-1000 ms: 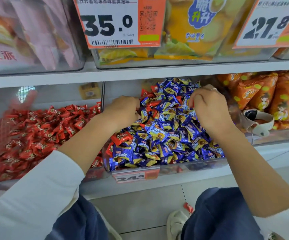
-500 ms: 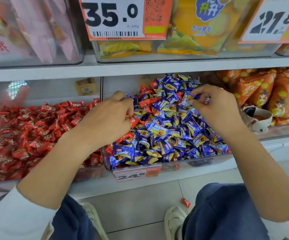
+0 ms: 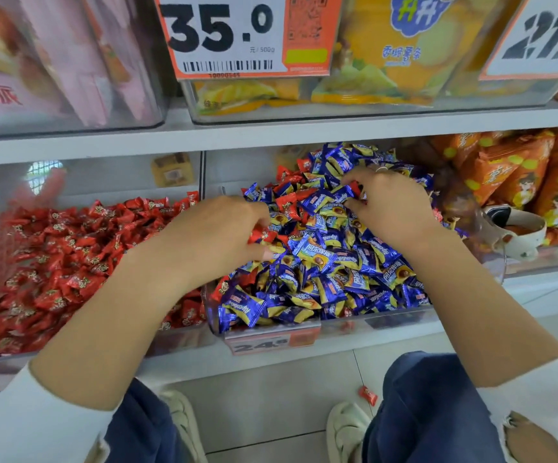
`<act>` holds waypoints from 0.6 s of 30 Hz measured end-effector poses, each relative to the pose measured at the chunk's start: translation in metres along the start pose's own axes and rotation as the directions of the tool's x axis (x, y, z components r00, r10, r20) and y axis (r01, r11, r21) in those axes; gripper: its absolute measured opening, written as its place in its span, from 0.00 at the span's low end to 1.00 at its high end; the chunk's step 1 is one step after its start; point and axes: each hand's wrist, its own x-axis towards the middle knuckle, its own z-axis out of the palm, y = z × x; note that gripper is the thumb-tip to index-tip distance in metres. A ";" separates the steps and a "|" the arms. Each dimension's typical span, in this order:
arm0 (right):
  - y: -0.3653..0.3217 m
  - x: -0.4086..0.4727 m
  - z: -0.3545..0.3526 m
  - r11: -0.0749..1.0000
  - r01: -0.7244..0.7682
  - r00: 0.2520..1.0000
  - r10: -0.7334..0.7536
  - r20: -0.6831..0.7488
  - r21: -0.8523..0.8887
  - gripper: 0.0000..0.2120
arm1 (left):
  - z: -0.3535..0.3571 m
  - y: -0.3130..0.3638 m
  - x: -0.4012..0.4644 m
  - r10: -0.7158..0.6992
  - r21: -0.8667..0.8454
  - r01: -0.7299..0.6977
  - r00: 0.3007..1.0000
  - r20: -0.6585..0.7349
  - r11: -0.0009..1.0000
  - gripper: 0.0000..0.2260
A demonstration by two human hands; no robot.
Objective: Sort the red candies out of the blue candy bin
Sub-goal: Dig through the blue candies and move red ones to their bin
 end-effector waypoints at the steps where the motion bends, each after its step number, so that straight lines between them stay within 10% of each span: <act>1: 0.000 0.001 0.001 1.000 0.002 1.000 -0.002 -0.008 -0.002 0.14 | -0.001 -0.003 0.005 -0.017 -0.021 0.017 0.999 -0.033 1.000 0.19; 8: 0.004 0.003 0.006 0.995 0.026 0.998 -0.021 -0.056 0.092 0.19 | 0.003 -0.001 0.027 -0.065 -0.069 0.050 0.971 -0.232 0.996 0.10; 18: 0.014 -0.008 -0.018 0.954 -0.052 0.960 0.129 -0.248 0.294 0.10 | 0.010 0.002 0.032 0.008 0.162 -0.016 0.999 0.052 0.987 0.21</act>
